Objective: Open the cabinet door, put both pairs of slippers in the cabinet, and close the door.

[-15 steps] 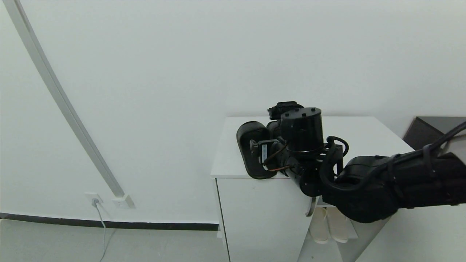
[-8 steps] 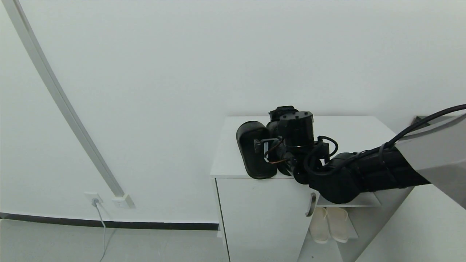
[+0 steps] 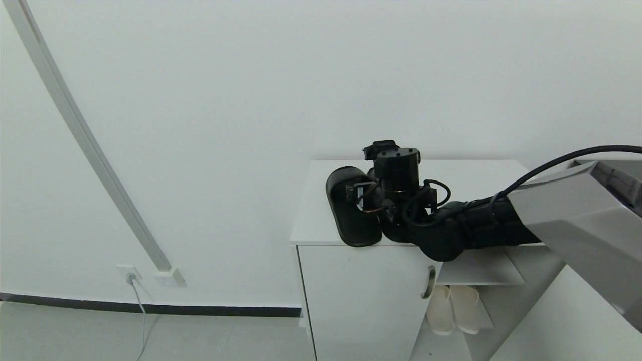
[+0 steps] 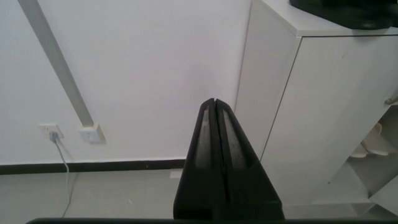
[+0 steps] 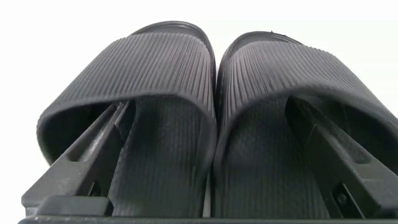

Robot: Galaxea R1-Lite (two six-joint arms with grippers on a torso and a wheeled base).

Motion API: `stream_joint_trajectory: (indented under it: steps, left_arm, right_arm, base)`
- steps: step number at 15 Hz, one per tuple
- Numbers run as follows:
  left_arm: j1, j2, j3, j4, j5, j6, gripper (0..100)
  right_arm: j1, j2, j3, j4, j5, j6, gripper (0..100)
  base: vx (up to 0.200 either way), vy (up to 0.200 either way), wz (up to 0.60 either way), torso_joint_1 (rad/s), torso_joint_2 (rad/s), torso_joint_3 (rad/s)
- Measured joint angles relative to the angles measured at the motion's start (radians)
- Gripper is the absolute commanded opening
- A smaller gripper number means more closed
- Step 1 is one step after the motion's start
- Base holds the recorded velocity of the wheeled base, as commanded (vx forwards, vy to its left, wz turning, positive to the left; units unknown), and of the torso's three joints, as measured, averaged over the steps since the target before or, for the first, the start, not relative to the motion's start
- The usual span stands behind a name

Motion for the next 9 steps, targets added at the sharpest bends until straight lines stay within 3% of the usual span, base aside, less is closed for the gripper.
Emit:
stream_joint_trajectory:
  steps: [1,9]
  left_arm:
    - [0.000,0.000,0.000,0.000,0.000,0.000,0]
    - [0.000,0.000,0.000,0.000,0.000,0.000,0]
  right_arm:
    - [-0.001,0.010,-0.020,0.023,0.001,0.000,0]
    - [-0.001,0.043,-0.087,0.059,-0.003,0.000,0]
  base:
    - [0.000,0.000,0.00,0.000,0.00,0.000]
    - [0.000,0.000,0.00,0.000,0.00,0.000]
